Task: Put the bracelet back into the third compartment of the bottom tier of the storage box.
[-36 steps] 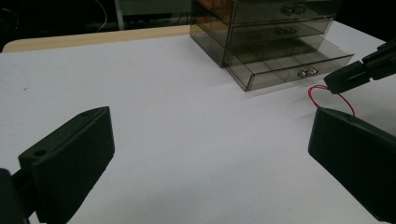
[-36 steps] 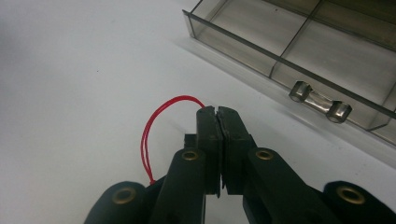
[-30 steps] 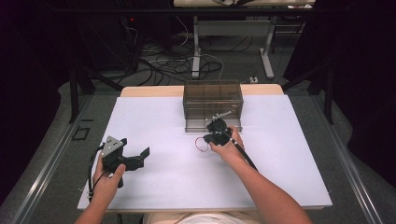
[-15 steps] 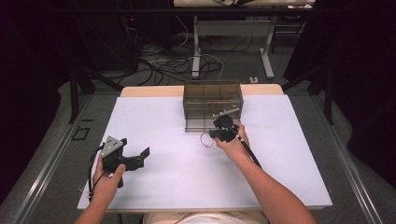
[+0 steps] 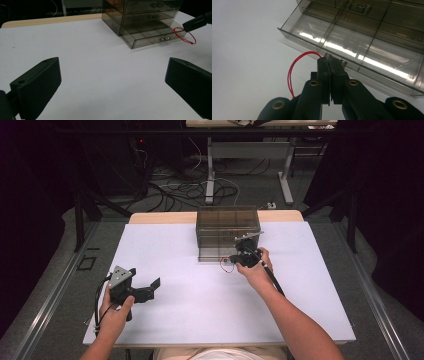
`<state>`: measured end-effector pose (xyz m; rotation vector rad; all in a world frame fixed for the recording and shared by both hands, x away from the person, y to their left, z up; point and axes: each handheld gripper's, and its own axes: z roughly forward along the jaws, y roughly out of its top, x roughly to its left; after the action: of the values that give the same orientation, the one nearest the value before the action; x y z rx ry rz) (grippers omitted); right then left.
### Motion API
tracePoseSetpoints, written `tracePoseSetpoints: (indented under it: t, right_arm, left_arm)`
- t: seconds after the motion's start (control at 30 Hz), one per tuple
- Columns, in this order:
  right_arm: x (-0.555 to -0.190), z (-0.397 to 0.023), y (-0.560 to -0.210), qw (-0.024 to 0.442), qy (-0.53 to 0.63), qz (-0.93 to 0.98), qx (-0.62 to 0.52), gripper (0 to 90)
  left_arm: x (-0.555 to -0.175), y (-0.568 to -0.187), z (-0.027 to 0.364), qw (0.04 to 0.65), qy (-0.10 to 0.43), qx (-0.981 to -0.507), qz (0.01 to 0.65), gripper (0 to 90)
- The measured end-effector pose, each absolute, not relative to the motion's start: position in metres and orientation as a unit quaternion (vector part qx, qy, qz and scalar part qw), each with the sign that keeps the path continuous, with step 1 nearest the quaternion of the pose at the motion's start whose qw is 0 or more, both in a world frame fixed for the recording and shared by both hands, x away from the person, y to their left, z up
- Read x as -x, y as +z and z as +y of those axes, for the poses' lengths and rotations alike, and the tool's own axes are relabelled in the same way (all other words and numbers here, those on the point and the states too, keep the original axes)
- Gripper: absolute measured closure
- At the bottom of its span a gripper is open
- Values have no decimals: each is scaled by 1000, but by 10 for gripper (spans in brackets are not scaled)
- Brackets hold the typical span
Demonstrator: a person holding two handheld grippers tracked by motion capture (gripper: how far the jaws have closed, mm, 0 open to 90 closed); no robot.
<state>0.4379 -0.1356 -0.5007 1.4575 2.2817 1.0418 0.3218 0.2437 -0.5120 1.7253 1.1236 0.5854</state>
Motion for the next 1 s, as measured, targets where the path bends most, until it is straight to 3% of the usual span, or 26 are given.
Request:
tracePoseSetpoints:
  t: [1.0]
  right_arm:
    - [-455, -166, -487, 152, 361, 741, -546, 885]
  left_arm:
    - [-322, -513, 243, 481, 240, -707, 461, 4]
